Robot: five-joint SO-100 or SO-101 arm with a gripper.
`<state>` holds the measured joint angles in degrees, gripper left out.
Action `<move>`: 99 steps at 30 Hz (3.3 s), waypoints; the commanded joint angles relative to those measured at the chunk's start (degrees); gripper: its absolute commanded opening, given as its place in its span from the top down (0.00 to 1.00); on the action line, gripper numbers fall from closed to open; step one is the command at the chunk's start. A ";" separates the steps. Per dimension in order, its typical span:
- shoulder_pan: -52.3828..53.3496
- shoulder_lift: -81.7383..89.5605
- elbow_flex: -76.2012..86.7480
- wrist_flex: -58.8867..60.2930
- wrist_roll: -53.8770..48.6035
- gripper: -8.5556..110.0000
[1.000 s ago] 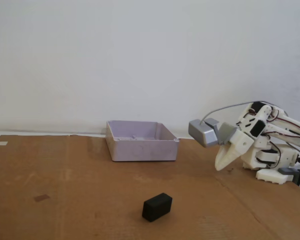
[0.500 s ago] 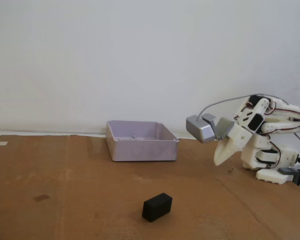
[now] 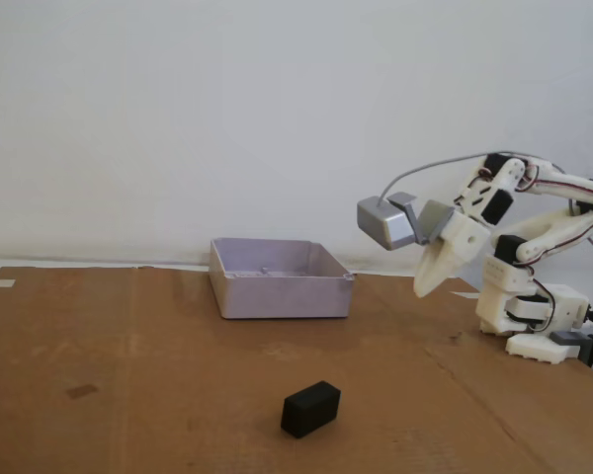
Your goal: Grasp a block and put it in the box.
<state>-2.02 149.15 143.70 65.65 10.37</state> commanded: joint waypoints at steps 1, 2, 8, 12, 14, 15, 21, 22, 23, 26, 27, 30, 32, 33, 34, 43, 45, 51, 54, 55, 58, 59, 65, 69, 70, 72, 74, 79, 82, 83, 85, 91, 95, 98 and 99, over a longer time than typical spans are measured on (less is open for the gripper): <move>-1.49 -3.52 -10.46 -2.46 -0.44 0.93; -1.85 -4.66 -11.51 -2.46 -0.44 0.93; -3.25 -9.49 -15.82 -2.46 -0.44 0.93; -4.39 -12.57 -18.90 -2.46 -0.44 0.93; -4.92 -14.50 -20.30 -2.46 -0.44 0.93; -5.45 -15.56 -21.01 -2.46 -0.44 0.93; -8.17 -23.20 -26.98 -2.46 -0.44 0.93; -8.53 -24.61 -28.21 -2.46 -0.44 0.93; -8.88 -26.02 -29.44 -2.46 -0.44 0.93; -9.58 -30.23 -33.49 -2.46 -0.44 0.93; -9.67 -31.64 -34.89 -2.46 -0.44 0.93; -10.20 -35.68 -39.11 -2.46 -0.44 0.93; -10.20 -38.23 -41.92 -2.46 -0.44 0.93; -10.37 -39.55 -43.15 -2.46 -0.44 0.93; -10.72 -40.78 -44.38 -2.46 -0.44 0.93; -12.30 -50.71 -53.17 -2.46 -0.44 0.93; -12.57 -52.47 -55.20 -2.46 -0.53 0.93; -13.36 -57.48 -60.47 -2.55 -1.32 0.93; -13.36 -60.03 -63.37 -2.64 -4.13 0.93; -13.62 -60.82 -64.07 -3.34 -4.57 0.93; -13.89 -63.11 -65.04 -8.35 -4.57 0.93; -13.97 -63.72 -65.13 -10.63 -4.66 0.93; -15.21 -68.12 -65.21 -22.50 -4.66 0.93; -16.35 -70.58 -65.21 -26.98 -4.66 0.93; -16.44 -71.02 -65.21 -27.51 -4.66 0.93; -17.49 -71.72 -65.30 -27.95 -4.66 0.93; -17.93 -72.16 -65.30 -28.13 -4.66 0.93; -19.07 -72.51 -66.18 -27.77 -4.66 0.93; -19.16 -73.74 -68.38 -27.42 -4.66 0.93; -19.25 -74.53 -69.17 -27.42 -4.66 0.93; -19.86 -76.38 -70.84 -27.42 -4.66 0.93; -20.48 -80.77 -74.88 -27.33 -4.66 0.93; -20.48 -81.65 -75.85 -27.33 -4.92 0.93; -20.48 -81.47 -75.85 -27.25 -5.19 0.93; -20.57 -81.30 -75.85 -27.25 -5.19 0.93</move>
<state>-22.59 64.60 75.50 40.43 6.24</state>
